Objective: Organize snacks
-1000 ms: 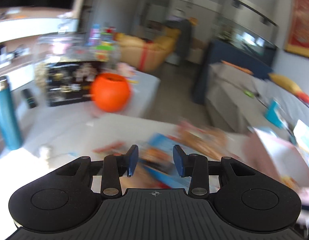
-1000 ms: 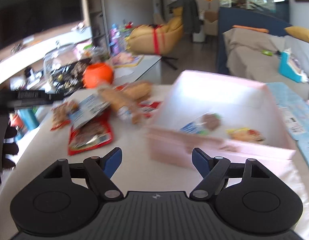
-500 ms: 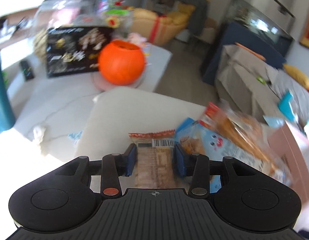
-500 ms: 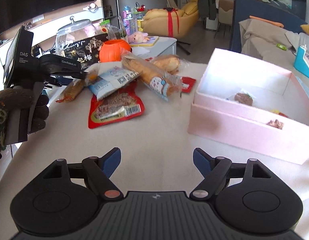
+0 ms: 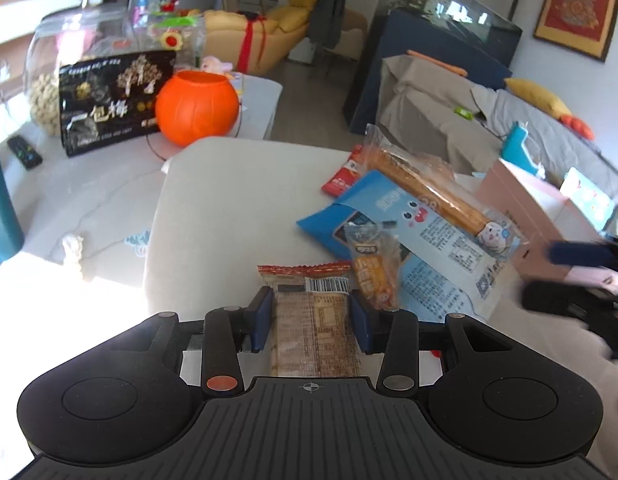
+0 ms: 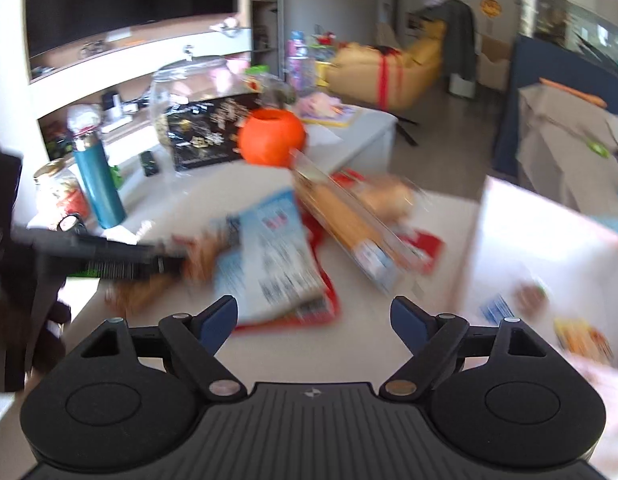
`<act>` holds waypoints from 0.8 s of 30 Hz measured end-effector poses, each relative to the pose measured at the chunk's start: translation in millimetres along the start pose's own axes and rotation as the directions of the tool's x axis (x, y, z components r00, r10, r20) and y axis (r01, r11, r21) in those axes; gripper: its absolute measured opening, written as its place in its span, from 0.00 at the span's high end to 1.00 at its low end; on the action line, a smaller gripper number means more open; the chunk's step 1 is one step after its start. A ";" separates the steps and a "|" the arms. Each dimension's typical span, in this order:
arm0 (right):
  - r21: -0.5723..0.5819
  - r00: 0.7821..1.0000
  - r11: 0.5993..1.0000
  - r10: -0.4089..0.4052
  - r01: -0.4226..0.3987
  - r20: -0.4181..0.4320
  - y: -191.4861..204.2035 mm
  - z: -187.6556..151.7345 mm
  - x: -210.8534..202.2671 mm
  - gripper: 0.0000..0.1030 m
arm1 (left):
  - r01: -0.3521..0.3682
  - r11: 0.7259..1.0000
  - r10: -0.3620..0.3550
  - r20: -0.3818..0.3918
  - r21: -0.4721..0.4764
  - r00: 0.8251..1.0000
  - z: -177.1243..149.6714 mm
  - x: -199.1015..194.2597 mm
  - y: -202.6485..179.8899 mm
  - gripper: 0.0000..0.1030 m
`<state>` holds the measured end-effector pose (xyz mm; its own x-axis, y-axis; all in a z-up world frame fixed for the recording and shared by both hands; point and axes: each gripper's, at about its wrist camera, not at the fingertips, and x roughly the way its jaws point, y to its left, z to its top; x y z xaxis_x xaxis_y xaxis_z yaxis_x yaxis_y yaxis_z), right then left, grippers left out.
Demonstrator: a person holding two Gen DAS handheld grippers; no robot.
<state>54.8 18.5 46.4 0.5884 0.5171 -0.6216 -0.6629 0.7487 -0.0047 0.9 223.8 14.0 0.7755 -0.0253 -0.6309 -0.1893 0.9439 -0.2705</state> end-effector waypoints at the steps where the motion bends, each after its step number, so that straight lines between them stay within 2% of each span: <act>1: -0.004 1.000 1.000 0.013 -0.013 -0.003 4.2 7.6 8.3 0.18 | 0.005 1.000 -0.005 0.001 -0.025 1.000 0.1 -2.5 3.4 0.56; 5: -0.039 0.998 0.998 0.040 -0.043 -0.058 24.7 29.8 52.9 0.18 | 0.013 0.995 -0.011 0.013 -0.101 1.000 -0.2 -9.1 18.8 0.56; 9: -0.102 0.991 0.995 0.008 -0.022 -0.136 40.6 22.5 84.0 0.18 | 0.025 0.992 -0.024 0.009 -0.123 1.000 -4.3 -14.7 24.7 0.57; 12: -0.171 0.993 0.985 -0.039 0.019 -0.112 47.2 5.1 68.2 0.21 | 0.021 0.992 -0.020 0.008 -0.123 1.000 -4.9 -15.9 23.4 0.56; 14: -0.179 0.992 0.984 -0.039 0.018 -0.117 46.0 -7.5 51.2 0.22 | 0.028 0.991 -0.027 0.010 -0.130 1.000 -3.6 -13.8 20.8 0.56; 18: -0.138 0.986 0.990 0.016 -0.039 -0.166 33.3 -30.7 17.8 0.22 | 0.046 0.992 -0.045 0.008 -0.119 0.999 1.5 -1.5 7.4 0.56; 21: -0.097 0.982 0.994 0.040 -0.059 -0.185 21.9 -45.3 -4.7 0.22 | 0.053 0.996 -0.053 -0.004 -0.067 0.999 4.6 7.8 -11.2 0.56; 24: -0.034 0.979 0.997 0.064 -0.072 -0.196 8.8 -58.6 -19.8 0.20 | 0.099 0.995 -0.099 -0.038 -0.009 0.994 2.6 12.3 -31.5 0.56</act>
<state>10.1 -9.5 12.8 0.4429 0.4727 -0.7618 -0.7188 0.6950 0.0134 18.0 194.7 16.6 0.7671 -0.1316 -0.6279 -0.1168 0.9338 -0.3383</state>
